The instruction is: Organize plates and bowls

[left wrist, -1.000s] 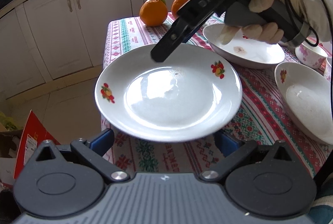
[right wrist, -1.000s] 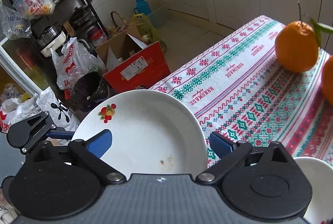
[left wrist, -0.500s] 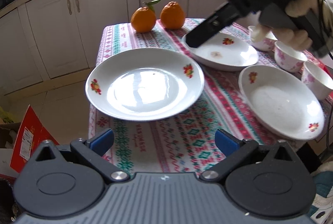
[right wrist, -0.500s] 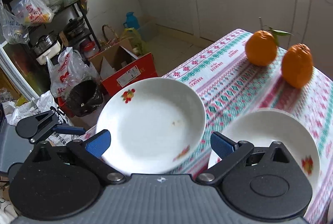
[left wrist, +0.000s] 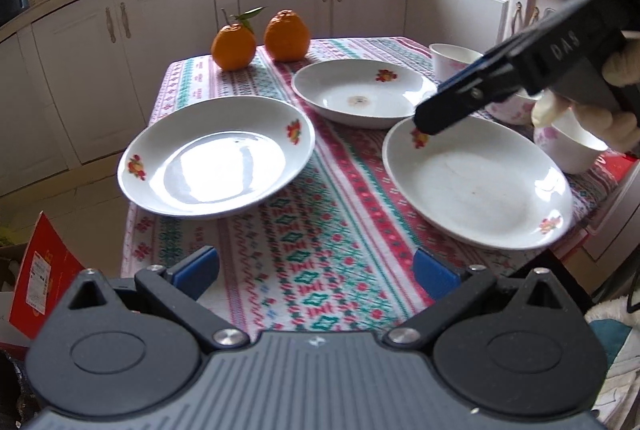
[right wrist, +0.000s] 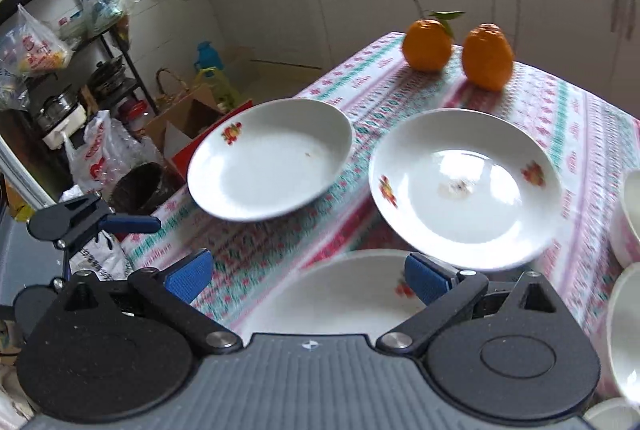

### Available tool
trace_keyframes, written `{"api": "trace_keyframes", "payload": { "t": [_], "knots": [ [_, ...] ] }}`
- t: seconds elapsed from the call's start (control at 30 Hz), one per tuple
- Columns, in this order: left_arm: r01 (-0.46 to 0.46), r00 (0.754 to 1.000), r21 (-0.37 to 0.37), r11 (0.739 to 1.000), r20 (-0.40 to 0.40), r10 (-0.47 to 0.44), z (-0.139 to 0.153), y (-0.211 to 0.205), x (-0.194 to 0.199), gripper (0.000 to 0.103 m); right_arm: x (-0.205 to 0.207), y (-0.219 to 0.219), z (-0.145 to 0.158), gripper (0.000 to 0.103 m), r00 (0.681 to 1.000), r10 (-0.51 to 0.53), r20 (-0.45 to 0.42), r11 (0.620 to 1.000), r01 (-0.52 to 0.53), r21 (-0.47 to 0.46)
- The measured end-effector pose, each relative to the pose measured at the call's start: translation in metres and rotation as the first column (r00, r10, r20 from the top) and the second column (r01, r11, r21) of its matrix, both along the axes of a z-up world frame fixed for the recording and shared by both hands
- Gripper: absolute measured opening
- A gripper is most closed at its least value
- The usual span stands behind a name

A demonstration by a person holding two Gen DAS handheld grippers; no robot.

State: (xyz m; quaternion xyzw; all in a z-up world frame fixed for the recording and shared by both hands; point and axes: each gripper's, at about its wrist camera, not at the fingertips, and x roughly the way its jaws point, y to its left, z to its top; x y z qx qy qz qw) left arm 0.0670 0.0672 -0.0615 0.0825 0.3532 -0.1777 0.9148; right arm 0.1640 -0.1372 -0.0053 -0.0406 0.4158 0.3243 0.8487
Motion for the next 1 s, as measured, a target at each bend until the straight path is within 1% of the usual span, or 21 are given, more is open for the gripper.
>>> {"api": "trace_keyframes", "payload": {
  "t": [0.13, 0.2, 0.33, 0.4, 0.53, 0.7, 0.9, 1.0],
  "knots": [
    [-0.009, 1.000, -0.016, 1.000, 0.015, 0.009, -0.003, -0.008, -0.004, 0.102, -0.019, -0.017, 0.001, 0.103, 0.998, -0.056, 0.027, 0.998, 0.056, 0.002],
    [-0.004, 1.000, -0.018, 1.000, 0.009, 0.004, -0.005, -0.013, -0.004, 0.102, -0.026, -0.024, 0.000, 0.103, 0.996, -0.083, 0.033, 0.997, 0.083, 0.003],
    [0.016, 1.000, 0.007, 1.000, 0.001, -0.016, -0.008, -0.022, -0.004, 0.102, -0.037, -0.037, -0.004, 0.103, 0.992, -0.119, 0.053, 0.993, 0.120, -0.016],
    [0.043, 0.999, 0.024, 0.999, -0.003, -0.043, -0.010, -0.028, -0.004, 0.102, -0.039, -0.043, -0.005, 0.103, 0.989, -0.136, 0.052, 0.990, 0.138, -0.020],
    [0.112, 0.993, 0.023, 0.993, -0.033, -0.112, -0.016, -0.038, -0.003, 0.102, -0.036, -0.056, -0.006, 0.103, 0.984, -0.174, 0.040, 0.984, 0.175, -0.019],
    [0.184, 0.982, 0.048, 0.982, -0.045, -0.181, -0.022, -0.053, -0.001, 0.102, -0.030, -0.070, -0.007, 0.103, 0.978, -0.206, 0.026, 0.978, 0.207, -0.026],
    [0.221, 0.974, 0.048, 0.974, -0.058, -0.218, -0.030, -0.063, 0.010, 0.102, -0.020, -0.077, -0.010, 0.103, 0.974, -0.224, -0.015, 0.974, 0.224, -0.016],
    [0.242, 0.969, 0.030, 0.970, -0.064, -0.240, -0.031, -0.063, 0.013, 0.103, -0.015, -0.080, -0.013, 0.103, 0.973, -0.227, -0.050, 0.974, 0.226, -0.016]
  ]
}}
